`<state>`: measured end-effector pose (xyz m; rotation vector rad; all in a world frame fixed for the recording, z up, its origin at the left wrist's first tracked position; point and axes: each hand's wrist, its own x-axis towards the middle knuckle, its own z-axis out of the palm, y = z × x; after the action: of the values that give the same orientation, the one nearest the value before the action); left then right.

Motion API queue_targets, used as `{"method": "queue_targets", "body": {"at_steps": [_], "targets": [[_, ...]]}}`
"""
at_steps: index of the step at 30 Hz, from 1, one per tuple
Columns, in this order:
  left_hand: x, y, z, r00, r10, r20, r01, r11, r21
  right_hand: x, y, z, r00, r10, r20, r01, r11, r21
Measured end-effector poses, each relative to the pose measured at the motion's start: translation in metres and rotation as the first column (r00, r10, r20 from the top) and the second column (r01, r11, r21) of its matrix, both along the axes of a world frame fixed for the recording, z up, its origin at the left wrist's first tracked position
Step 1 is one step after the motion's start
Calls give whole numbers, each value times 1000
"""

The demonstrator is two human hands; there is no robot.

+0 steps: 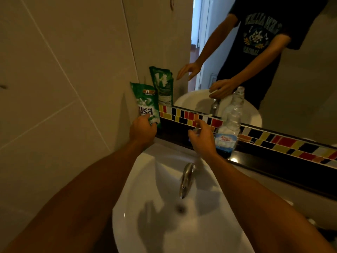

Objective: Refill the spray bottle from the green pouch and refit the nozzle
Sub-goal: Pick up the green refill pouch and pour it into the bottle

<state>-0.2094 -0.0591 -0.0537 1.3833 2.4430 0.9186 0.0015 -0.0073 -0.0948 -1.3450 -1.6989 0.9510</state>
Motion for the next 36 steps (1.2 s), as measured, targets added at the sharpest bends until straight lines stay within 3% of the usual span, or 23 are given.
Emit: {"method": "queue_targets", "body": {"at_steps": [9, 14, 19, 24, 30, 36], "targets": [[-57, 4, 25, 989, -98, 110, 82, 987, 137, -67, 8, 23, 999, 45, 18, -46, 997, 58], [-78, 21, 27, 959, -128, 252, 62, 964, 257, -104, 21, 24, 997, 78, -11, -78, 997, -11], [-101, 52, 10, 879, -65, 472, -28, 982, 187, -136, 43, 15, 994, 108, 8, -107, 991, -81], [-111, 74, -9, 807, -110, 581, -2, 982, 189, -157, 65, -4, 993, 115, 25, -112, 989, -98], [-127, 101, -47, 801, -139, 583, 1, 973, 231, -184, 80, -39, 997, 74, -25, -77, 990, -122], [-133, 104, -55, 820, -200, 536, 38, 954, 299, -191, 88, -53, 995, 6, -97, -10, 999, -40]]}}
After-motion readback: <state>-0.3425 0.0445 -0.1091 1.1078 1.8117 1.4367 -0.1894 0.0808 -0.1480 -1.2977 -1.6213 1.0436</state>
